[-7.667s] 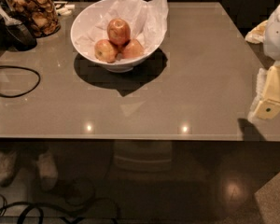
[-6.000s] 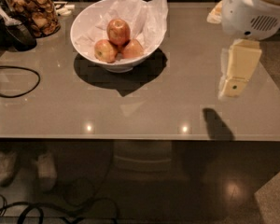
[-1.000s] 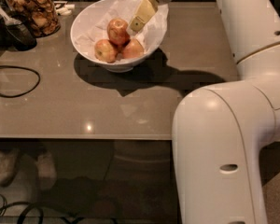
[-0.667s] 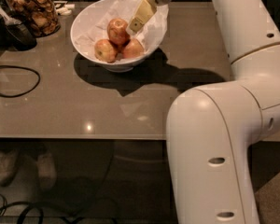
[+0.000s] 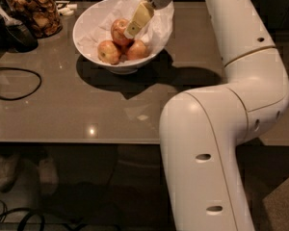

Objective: Pick apple from white bowl

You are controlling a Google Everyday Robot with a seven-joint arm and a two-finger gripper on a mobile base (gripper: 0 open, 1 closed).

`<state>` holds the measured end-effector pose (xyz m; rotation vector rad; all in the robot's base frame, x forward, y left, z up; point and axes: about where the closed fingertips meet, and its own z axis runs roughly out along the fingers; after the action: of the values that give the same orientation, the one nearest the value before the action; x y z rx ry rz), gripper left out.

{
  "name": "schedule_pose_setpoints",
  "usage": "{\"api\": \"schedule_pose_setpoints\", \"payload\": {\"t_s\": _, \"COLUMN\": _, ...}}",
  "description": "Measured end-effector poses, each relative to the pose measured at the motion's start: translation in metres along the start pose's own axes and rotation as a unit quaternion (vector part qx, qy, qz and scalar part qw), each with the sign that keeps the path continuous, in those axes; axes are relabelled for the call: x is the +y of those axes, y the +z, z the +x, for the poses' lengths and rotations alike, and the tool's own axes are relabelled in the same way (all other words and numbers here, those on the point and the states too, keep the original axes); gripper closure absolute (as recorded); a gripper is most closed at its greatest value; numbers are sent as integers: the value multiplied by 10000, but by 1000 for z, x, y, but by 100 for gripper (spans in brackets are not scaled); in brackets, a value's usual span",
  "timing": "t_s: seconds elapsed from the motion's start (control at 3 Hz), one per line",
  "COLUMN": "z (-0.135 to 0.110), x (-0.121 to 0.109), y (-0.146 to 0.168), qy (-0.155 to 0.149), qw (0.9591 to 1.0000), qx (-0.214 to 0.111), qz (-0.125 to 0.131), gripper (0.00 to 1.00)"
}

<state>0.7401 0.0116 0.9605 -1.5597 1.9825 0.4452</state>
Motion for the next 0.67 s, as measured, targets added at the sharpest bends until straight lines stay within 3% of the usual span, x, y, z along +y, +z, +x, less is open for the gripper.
{"api": "schedule_pose_setpoints", "payload": {"t_s": 0.67, "z": -17, "x": 8, "y": 18, "qy": -35, "qw": 9998, "qx": -4, "qz": -195, "gripper": 19}}
